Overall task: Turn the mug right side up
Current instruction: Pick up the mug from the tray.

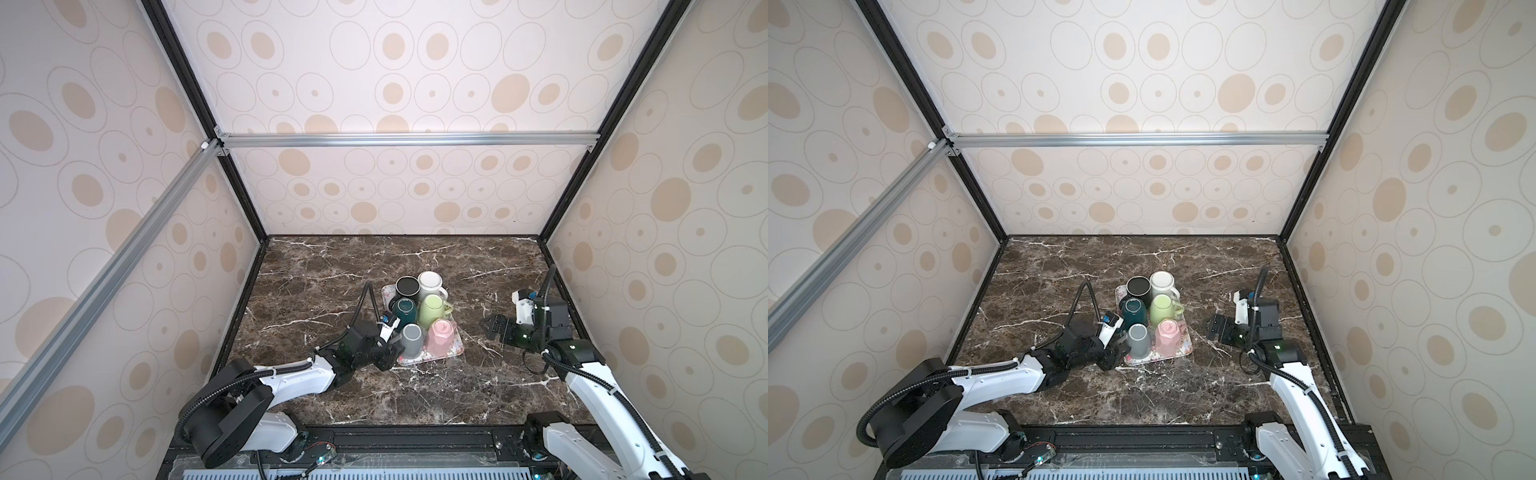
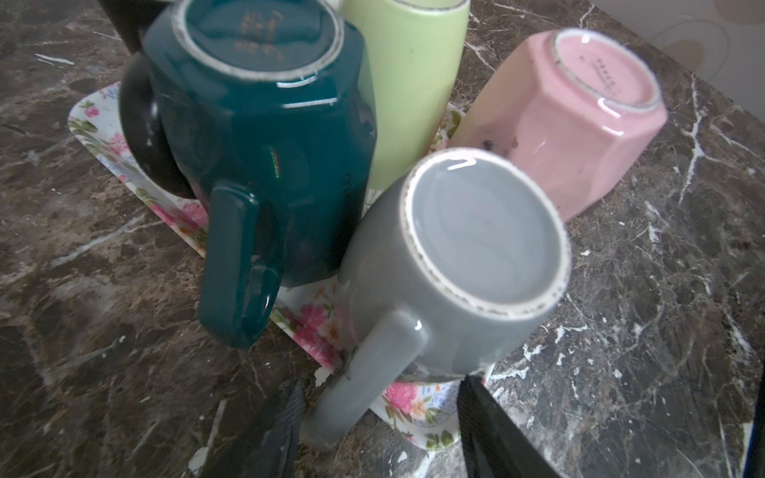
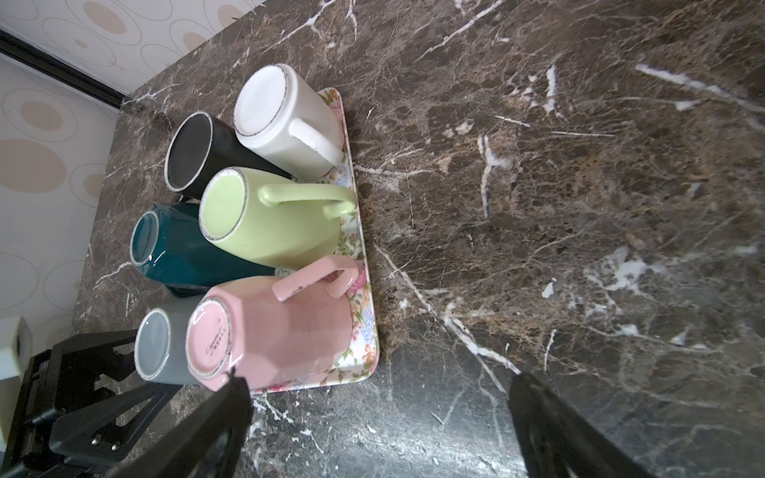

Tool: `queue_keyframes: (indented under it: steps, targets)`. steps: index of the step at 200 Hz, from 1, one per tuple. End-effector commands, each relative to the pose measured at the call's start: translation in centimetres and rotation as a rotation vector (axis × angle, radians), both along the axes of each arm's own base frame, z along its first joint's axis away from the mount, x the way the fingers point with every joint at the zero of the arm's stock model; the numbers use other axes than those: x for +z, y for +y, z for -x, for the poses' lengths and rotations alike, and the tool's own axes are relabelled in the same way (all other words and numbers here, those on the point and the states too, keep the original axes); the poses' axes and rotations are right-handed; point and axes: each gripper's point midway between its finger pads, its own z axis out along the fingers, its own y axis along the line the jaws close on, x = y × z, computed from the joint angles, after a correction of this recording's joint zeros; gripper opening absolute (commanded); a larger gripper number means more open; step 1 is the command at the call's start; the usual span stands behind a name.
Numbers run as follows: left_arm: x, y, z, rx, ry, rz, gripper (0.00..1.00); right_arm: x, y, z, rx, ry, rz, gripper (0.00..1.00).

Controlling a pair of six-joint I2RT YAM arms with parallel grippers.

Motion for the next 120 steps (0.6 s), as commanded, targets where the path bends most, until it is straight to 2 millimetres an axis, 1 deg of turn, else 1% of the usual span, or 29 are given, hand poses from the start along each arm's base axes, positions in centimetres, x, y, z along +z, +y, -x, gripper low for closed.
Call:
queue_keyframes:
  steps: [1,26,51,76,91,98,120]
  targets:
    - [2.3,-0.7,-0.7,-0.005,-0.063,0.021,0.62,-0.4,0.1,0.2,-0.008,0.010,-0.009,1.00]
    - [3.6,-0.7,-0.7,-0.029,-0.115,0.026,0.68,-0.4,0.1,0.1,-0.008,0.009,-0.014,1.00]
    - [3.7,-0.6,-0.3,-0.071,-0.144,-0.006,0.69,-0.2,0.1,0.3,-0.007,0.009,-0.013,1.00]
    - [3.4,-0.8,0.3,-0.132,-0.166,-0.028,0.66,-0.1,0.1,0.5,-0.010,0.002,-0.016,1.00]
    - [3.3,-1.0,0.7,-0.179,-0.187,-0.039,0.60,0.1,0.1,0.7,-0.010,-0.005,-0.020,1.00]
    - [3.3,-1.0,0.7,-0.192,-0.203,-0.048,0.58,0.1,0.1,0.7,-0.008,-0.007,-0.022,1.00]
    - [3.7,-0.8,0.3,-0.209,-0.257,-0.095,0.56,0.1,0.3,0.7,0.001,-0.005,-0.026,1.00]
